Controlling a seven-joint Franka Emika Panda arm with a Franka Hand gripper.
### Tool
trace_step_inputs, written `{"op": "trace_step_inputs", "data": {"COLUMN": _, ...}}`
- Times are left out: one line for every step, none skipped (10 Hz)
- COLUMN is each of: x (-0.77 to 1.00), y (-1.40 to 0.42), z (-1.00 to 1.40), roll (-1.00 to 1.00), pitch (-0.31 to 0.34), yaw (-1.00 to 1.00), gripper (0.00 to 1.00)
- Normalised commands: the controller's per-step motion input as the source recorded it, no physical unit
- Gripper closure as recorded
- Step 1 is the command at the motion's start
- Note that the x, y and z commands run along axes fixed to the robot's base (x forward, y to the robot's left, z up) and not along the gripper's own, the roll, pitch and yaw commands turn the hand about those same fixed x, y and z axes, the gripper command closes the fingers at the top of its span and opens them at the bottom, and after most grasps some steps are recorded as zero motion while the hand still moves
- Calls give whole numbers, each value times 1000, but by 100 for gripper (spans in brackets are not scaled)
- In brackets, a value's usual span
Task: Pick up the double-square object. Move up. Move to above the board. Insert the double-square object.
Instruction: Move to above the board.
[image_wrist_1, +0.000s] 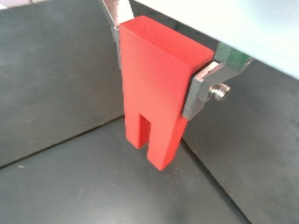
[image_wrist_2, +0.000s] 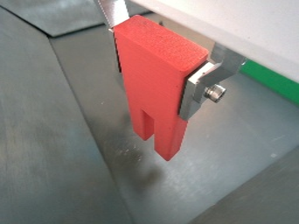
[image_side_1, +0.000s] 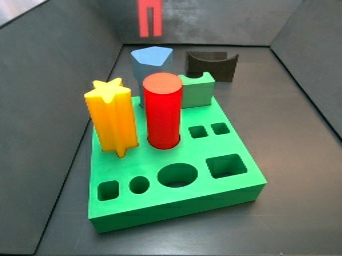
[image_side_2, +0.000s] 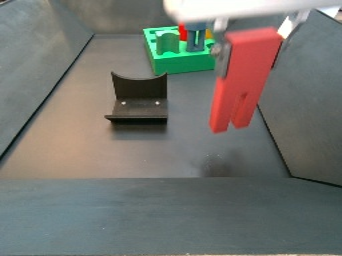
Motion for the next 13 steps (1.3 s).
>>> {"op": "trace_step_inputs", "data": {"x": -212, "y": -156, "z": 1000, "roll": 14, "pitch": -103, "yaw": 105, "gripper": 100}}
{"op": "trace_step_inputs", "data": {"x": -199, "y": -143, "z": 1000, "roll": 42, "pitch": -34, "yaw": 75, "gripper": 100}}
{"op": "trace_step_inputs", "data": {"x": -185, "y": -135, "z": 1000, "roll": 63, "pitch": 14, "yaw": 56, "gripper": 100}}
{"op": "trace_step_inputs", "data": {"x": -173, "y": -129, "z": 1000, "roll": 74, "pitch": 35, "yaw": 40, "gripper": 100}}
{"op": "trace_step_inputs", "data": {"x": -166, "y": -125, "z": 1000, "roll": 75, "pitch": 36, "yaw": 32, "gripper": 100}}
{"op": "trace_step_inputs", "data": {"x": -160, "y": -120, "z": 1000, "roll": 74, "pitch": 36, "yaw": 29, "gripper": 100}}
{"op": "trace_step_inputs", "data": {"x": -140, "y": -106, "z": 1000, "roll": 73, "pitch": 42, "yaw": 25, "gripper": 100}}
{"op": "trace_step_inputs", "data": {"x": -122, "y": -95, "z": 1000, "roll": 65, "pitch": 47, "yaw": 23, "gripper": 100}}
{"op": "trace_step_inputs", "data": {"x": -103, "y": -83, "z": 1000, "roll": 57, "pitch": 59, "yaw": 20, "gripper": 100}}
{"op": "trace_step_inputs", "data": {"x": -81, "y": -72, "z": 1000, "roll": 54, "pitch": 75, "yaw": 20, "gripper": 100}}
{"op": "trace_step_inputs", "data": {"x": -56, "y": -60, "z": 953, "roll": 58, "pitch": 91, "yaw": 23, "gripper": 100}}
{"op": "trace_step_inputs", "data": {"x": -21, "y": -34, "z": 751, "roll": 58, "pitch": 96, "yaw": 22, "gripper": 100}}
{"op": "trace_step_inputs", "data": {"x": -8, "y": -20, "z": 599, "roll": 54, "pitch": 97, "yaw": 22, "gripper": 100}}
